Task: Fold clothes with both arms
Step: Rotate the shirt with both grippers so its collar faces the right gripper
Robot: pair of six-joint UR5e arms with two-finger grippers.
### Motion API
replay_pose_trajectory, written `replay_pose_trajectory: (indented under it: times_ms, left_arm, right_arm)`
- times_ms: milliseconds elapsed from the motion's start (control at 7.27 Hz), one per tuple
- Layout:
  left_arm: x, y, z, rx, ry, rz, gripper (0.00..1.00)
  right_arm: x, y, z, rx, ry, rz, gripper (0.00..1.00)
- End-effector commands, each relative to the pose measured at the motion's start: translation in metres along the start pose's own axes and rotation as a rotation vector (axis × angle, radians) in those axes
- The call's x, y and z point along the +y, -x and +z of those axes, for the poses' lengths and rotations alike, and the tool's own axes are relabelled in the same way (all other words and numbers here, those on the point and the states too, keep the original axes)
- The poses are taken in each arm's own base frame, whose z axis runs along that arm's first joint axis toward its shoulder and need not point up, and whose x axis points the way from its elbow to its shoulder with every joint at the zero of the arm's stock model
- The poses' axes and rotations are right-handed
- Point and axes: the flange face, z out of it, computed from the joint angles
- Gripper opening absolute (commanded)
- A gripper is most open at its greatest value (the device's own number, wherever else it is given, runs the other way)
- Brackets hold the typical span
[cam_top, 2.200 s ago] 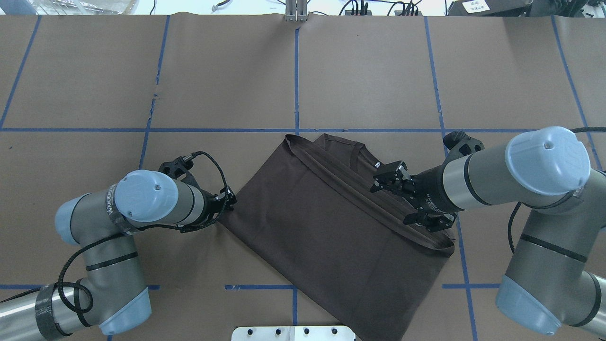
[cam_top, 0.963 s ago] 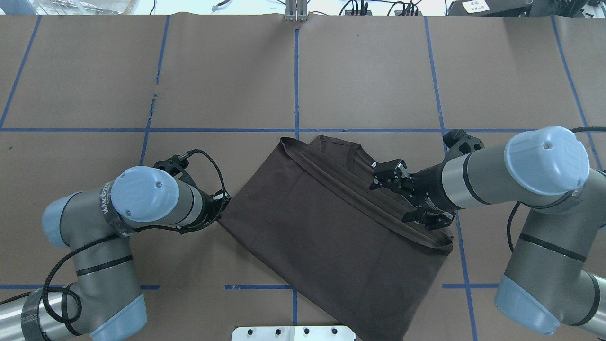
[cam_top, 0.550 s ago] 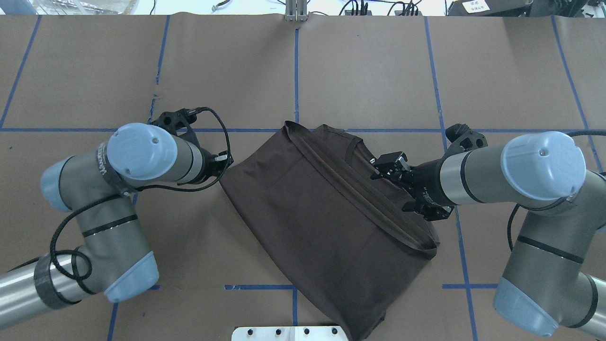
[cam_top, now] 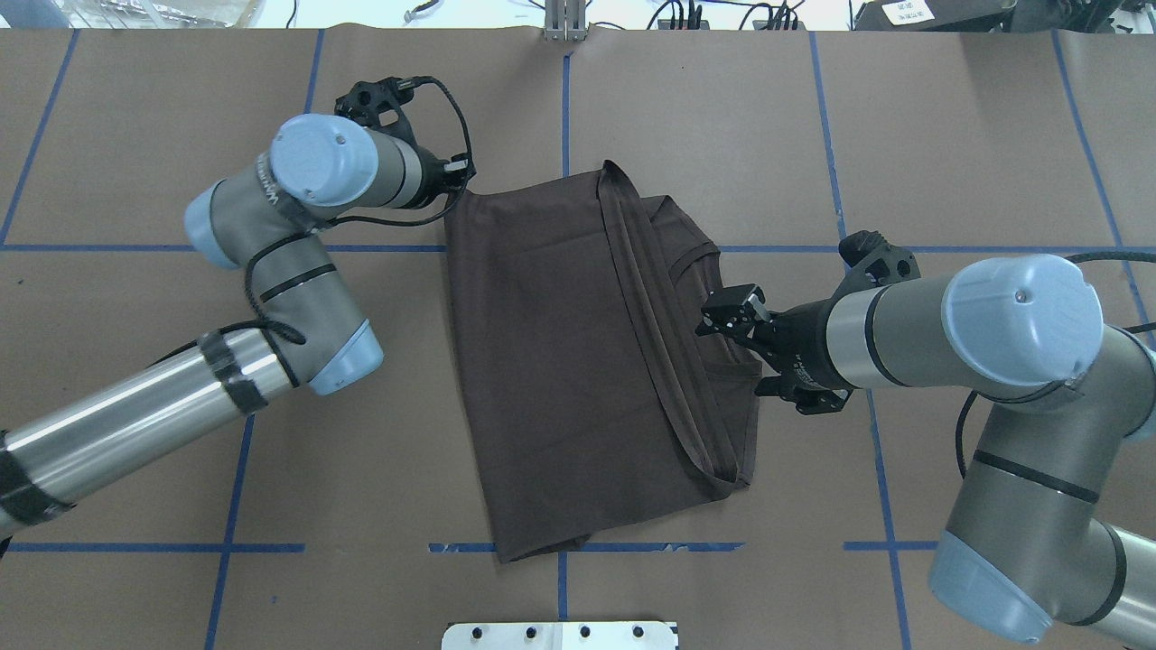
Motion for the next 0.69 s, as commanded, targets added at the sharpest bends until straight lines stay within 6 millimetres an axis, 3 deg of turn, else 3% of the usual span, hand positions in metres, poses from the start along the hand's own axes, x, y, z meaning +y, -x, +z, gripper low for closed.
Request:
replay_pose_trajectory:
  times_ms: [0,138,275,412,550]
  left_arm:
    - [-0.034,-0.024,0.048,0.014,-0.045,-0.073,0.00]
    - [-0.040,-0.023,0.054,0.021,-0.068,-0.074,0.00]
    - [-0.051,-0.038,0.050,0.032,-0.079,-0.072,0.00]
    - [-0.051,-0.046,0.047,0.040,-0.079,-0.071,0.58]
    - [-0.049,-0.047,0.026,0.084,-0.076,-0.064,0.79]
  right_arm:
    - [0.003,0.003,0.004,-0.002,0.000,-0.006,1.00]
    - [0.008,0.019,0.009,-0.018,0.005,-0.010,1.00]
    - [0.011,0.023,0.019,-0.009,0.004,-0.010,1.00]
    - [0.014,0.024,0.025,-0.004,0.011,-0.013,1.00]
    - [0.026,0.024,0.038,0.012,0.030,-0.032,1.00]
